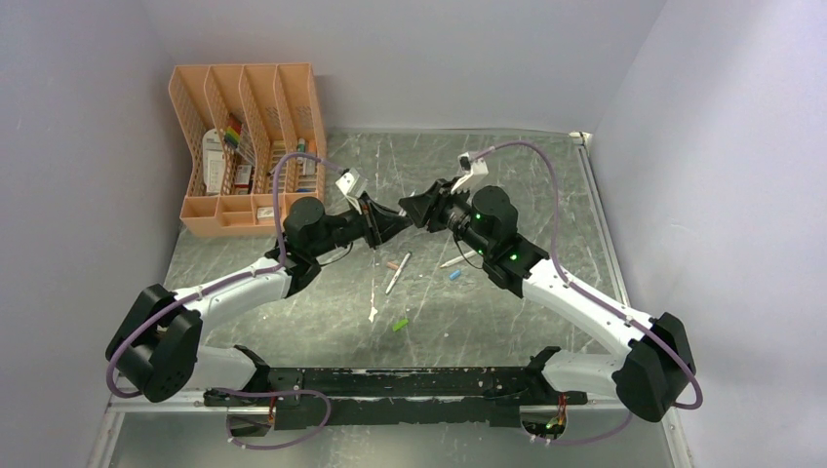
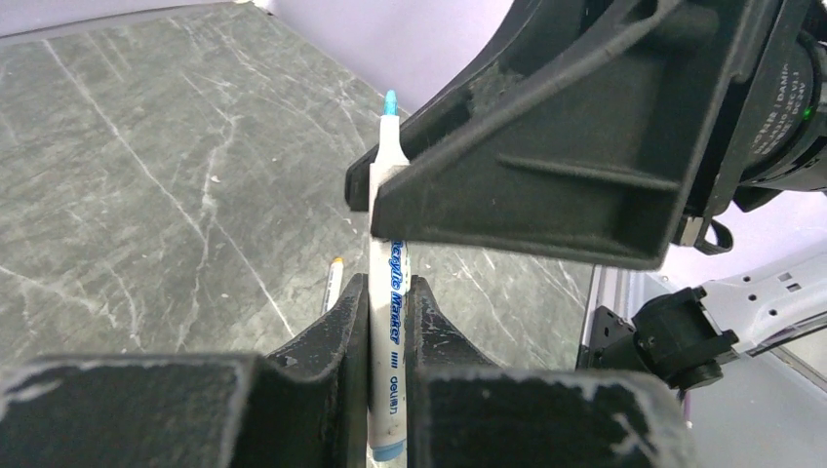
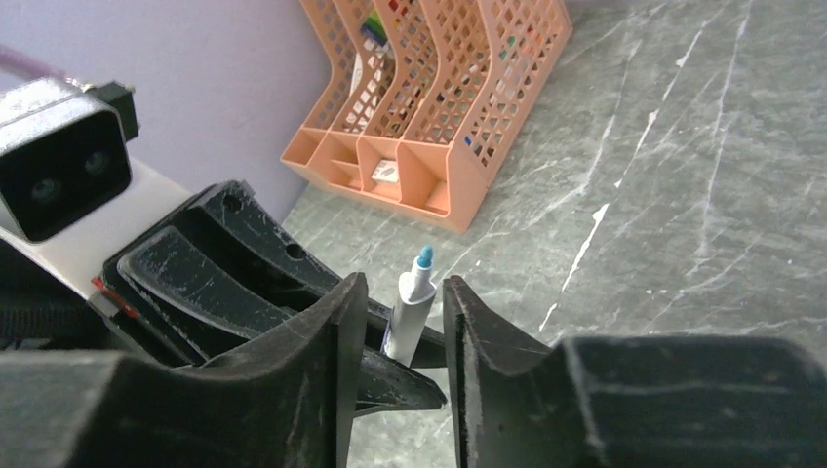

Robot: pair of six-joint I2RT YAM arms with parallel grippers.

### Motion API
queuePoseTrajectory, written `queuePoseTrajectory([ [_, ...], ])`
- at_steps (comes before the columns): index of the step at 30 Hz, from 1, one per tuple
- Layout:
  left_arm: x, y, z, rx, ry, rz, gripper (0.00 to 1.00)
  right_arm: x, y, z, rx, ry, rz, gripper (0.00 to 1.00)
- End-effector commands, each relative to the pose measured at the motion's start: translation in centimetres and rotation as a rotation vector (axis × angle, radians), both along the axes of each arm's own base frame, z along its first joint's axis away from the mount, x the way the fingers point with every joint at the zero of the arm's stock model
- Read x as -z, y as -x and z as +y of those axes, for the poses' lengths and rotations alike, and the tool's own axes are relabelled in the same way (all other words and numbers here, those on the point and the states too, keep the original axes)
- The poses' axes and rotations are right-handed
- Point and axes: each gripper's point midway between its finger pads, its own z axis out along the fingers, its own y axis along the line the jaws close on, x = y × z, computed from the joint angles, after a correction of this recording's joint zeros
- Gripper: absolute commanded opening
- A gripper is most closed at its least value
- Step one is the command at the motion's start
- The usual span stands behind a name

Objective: Insert the pens into the pen caps

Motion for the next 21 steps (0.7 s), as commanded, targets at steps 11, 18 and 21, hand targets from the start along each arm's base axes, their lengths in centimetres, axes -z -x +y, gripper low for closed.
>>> queuePoseTrajectory([
  [11, -3.7, 1.4, -0.9, 0.081, 0.075, -0.036, 0.09, -1.0, 0.9, -0.1, -0.028, 0.011, -0.054, 0.00],
  [18, -4.6, 3.3, -0.2, 0.254, 0.164, -0.018, 0.62, -1.6, 2.4, -0.6, -0.104, 0.058, -0.152, 0.00],
  [21, -5.0, 4.9, 0.6, 0.378, 0.225, -0.044, 0.63, -2.4, 3.6, -0.4, -0.169, 0.034, -0.188, 0.00],
])
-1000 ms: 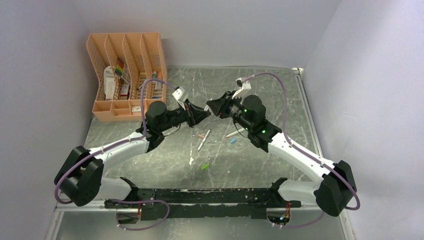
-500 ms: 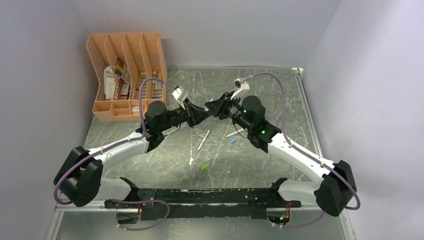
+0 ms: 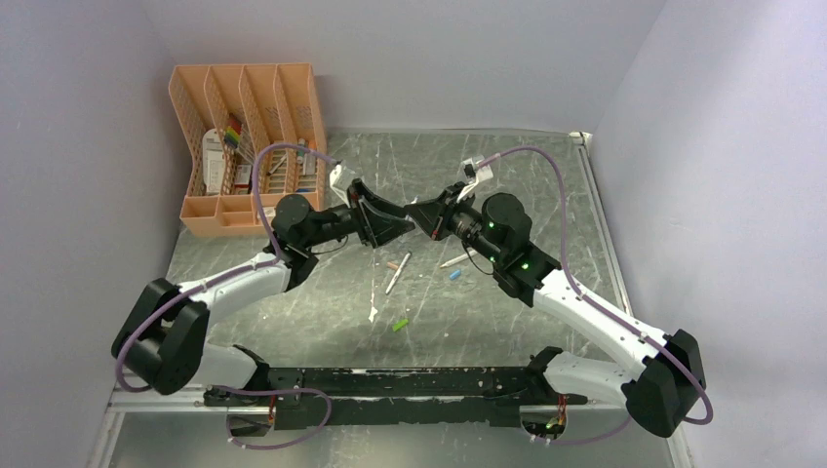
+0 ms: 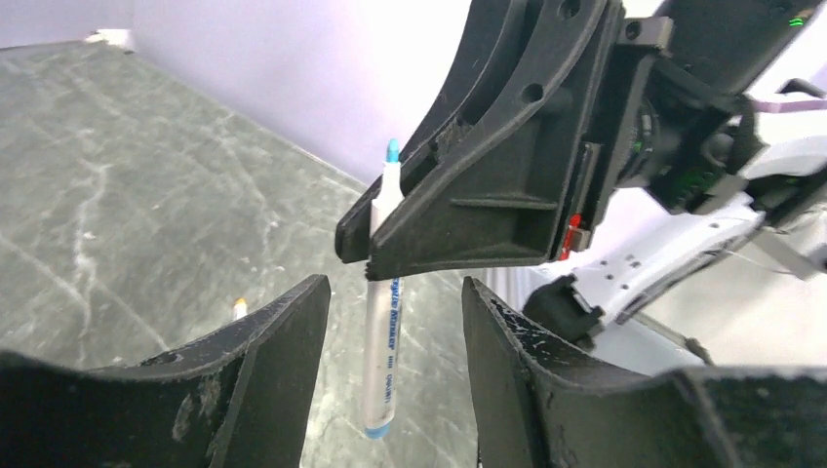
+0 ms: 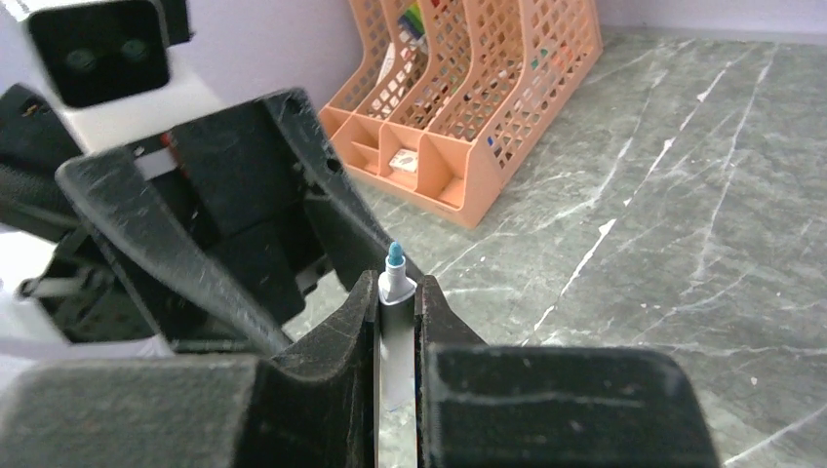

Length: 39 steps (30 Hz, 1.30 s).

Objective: Insert the pens into the pen caps

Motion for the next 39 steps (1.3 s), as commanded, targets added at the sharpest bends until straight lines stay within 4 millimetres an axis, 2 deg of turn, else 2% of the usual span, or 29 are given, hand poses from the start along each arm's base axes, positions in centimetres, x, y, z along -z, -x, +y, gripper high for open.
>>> queuePoseTrajectory([
  [1, -1.8, 3.4, 1.0, 0.234, 0.113, -0.067, 0.63, -1.6, 1.8, 0.2, -0.109, -0.012, -0.098, 0.00],
  [5, -1.7, 4.9, 1.0, 0.356, 0.136, -0.079, 0.63, -2.5, 2.6, 0.3, -0.153, -0.043, -0.116, 0.00],
  [10, -1.6, 5.6, 1.0, 0.417, 0.163, -0.077, 0.68, -3.2, 2.9, 0.5, -0.184, -0.052, -0.132, 0.00],
  [16, -1.6, 5.0, 0.8, 0.395, 0.163, -0.056, 0.51, -2.8, 2.7, 0.6, -0.183, -0.035, -0.125, 0.00],
  [21, -1.2, 3.7, 0.3, 0.326, 0.113, -0.049, 0.50, -2.4, 2.1, 0.5, -0.159, 0.001, -0.113, 0.00],
  [30, -1.2, 2.7, -0.9, 0.264, 0.075, -0.037, 0.42, -2.3, 2.0, 0.7, -0.164, -0.010, -0.107, 0.00],
  [39, -1.4, 2.9, -1.1, 0.259, 0.091, -0.035, 0.24, -2.4, 2.0, 0.7, -0.164, -0.014, -0.114, 0.00],
])
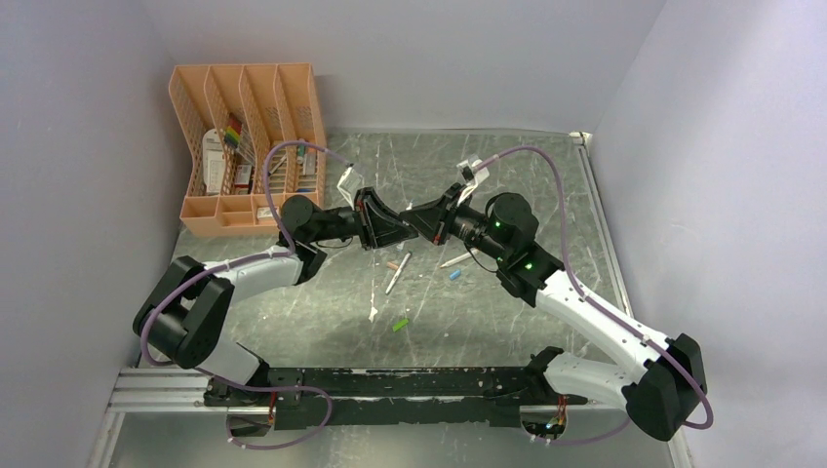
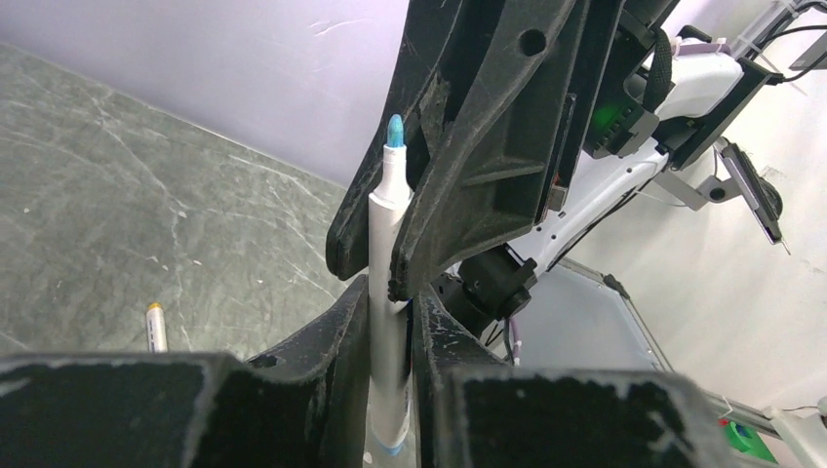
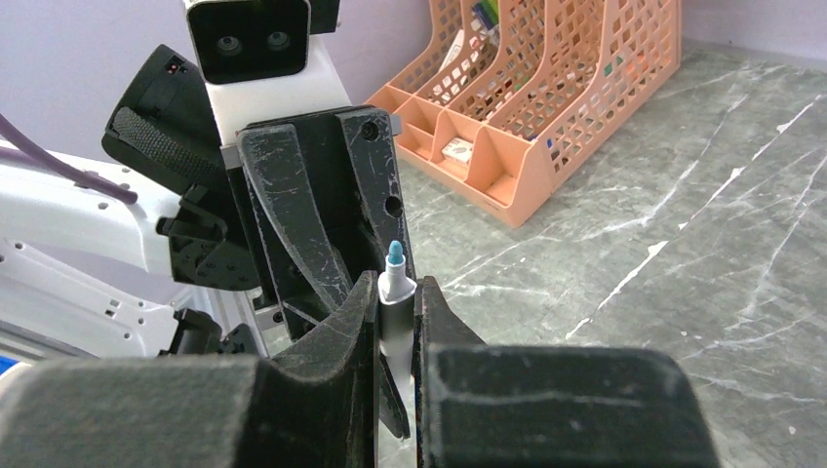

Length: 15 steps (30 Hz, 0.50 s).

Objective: Insert the pens into the pen caps

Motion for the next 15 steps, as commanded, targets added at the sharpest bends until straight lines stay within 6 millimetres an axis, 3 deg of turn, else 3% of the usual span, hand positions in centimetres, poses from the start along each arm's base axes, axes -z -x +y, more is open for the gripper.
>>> queuePoseTrajectory([
  [1, -1.87, 0.17, -0.11, -0.013, 0.039, -0.062, 0.24, -1.38, -0.30, -0.29, 0.016, -0.015, -0.042, 0.00],
  [6, -2.23, 0.11, 0.08, -0.034, 0.043, -0.067, 0.23, -1.35, -0.19, -0.72, 0.029, -0.002, -0.051, 0.00],
  [9, -2.24, -0.16, 0.17, -0.057, 0.051, -0.061, 0.07, -1.25, -0.26, -0.82, 0.036, -0.003, -0.055, 0.00],
  [15, -1.78, -0.37, 0.25, -0.074, 0.051, -0.048, 0.07, -1.45, -0.31, -1.28, 0.063, -0.031, -0.072, 0.00],
])
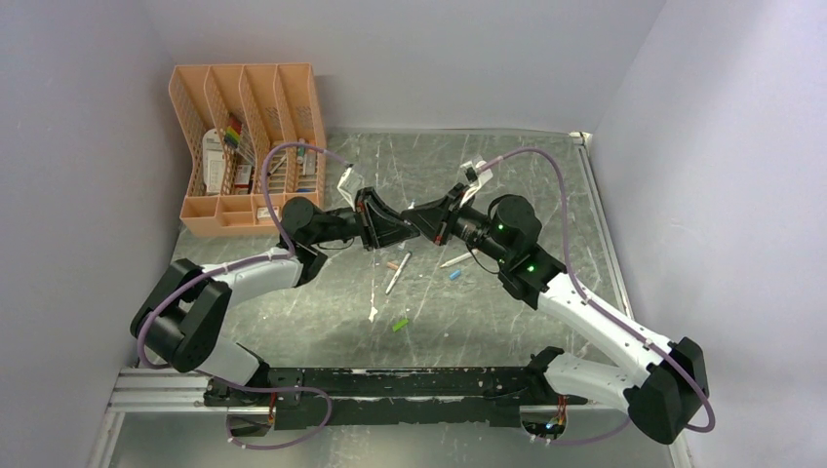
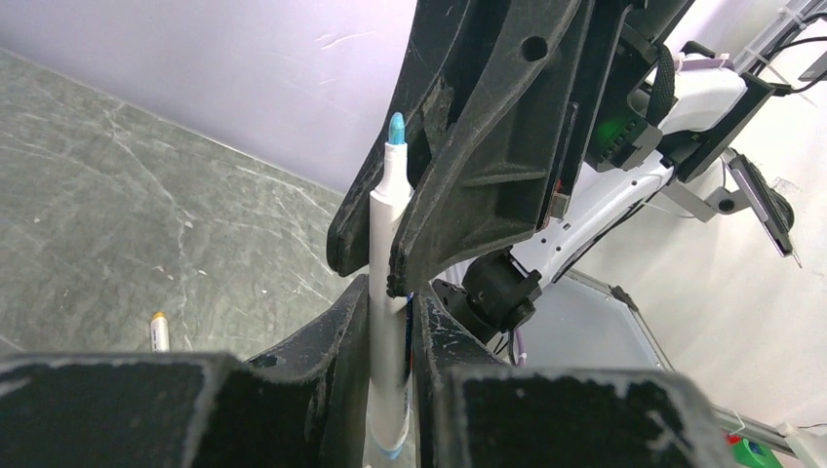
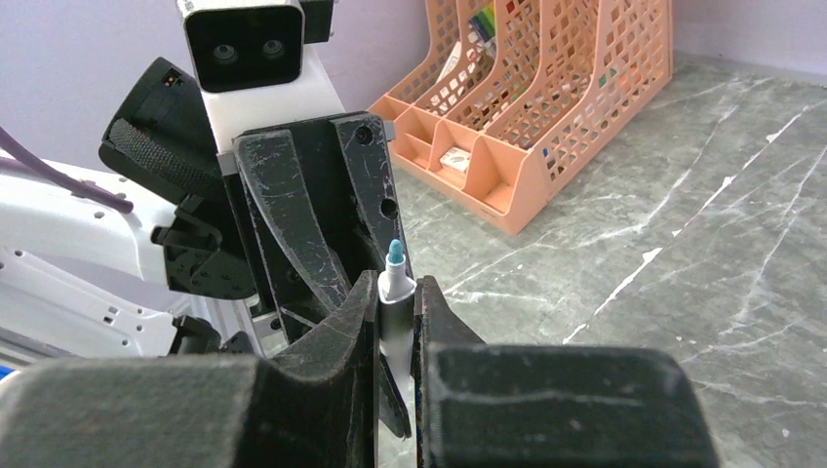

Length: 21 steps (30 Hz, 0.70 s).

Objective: Insert the pens into the pen caps

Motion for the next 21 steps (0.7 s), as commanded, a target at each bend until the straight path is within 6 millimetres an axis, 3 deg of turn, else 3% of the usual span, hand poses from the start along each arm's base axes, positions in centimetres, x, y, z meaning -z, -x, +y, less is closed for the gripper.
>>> queuePoseTrajectory([
  [1, -1.1, -0.2, 0.3, -0.040, 0.031, -0.035, 0.07, -0.8, -0.4, -1.1, 0.061, -0.018, -0.052, 0.05],
  [4, -0.5, -0.5, 0.2, -0.053, -0.007, -0.043, 0.07, -1.3, -1.0, -2.2, 0.132, -0.028, -0.049, 0.51],
  [7, 0.3, -1.3, 0.6, -0.107, -0.059, -0.067, 0.07, -0.9, -2.2, -4.9, 0.308, -0.043, 0.006, 0.71],
  [8, 0.7, -1.7, 0.8, -0.129, -0.081, -0.072, 0.07, -0.1, -2.6, -6.2, 0.382, -0.053, 0.054, 0.96],
  [9, 1.2, -2.2, 0.9, -0.152, -0.106, -0.082, 0.07, 0.6, -3.0, -7.5, 0.460, -0.073, 0.090, 0.99],
  [10, 1.6, -2.7, 1.0, -0.177, -0.135, -0.081, 0.07, 1.7, -3.2, -8.5, 0.516, -0.060, 0.120, 0.99],
  [15, 1.9, -4.3, 1.5, -0.264, -0.207, -0.119, 0.07, 9.7, -2.5, -10.8, 0.634, 0.166, 0.357, 0.75],
  [17, 1.7, -4.5, 1.7, -0.280, -0.209, -0.133, 0.07, 13.1, -1.7, -11.8, 0.691, 0.229, 0.483, 0.56],
  [18, 1.6, -4.5, 1.7, -0.281, -0.210, -0.135, 0.07, 14.9, -1.2, -12.4, 0.728, 0.255, 0.551, 0.51],
  [21, 1.5, -4.1, 1.6, -0.259, -0.210, -0.135, 0.07, 19.3, 0.1, -13.4, 0.801, 0.336, 0.698, 0.51],
])
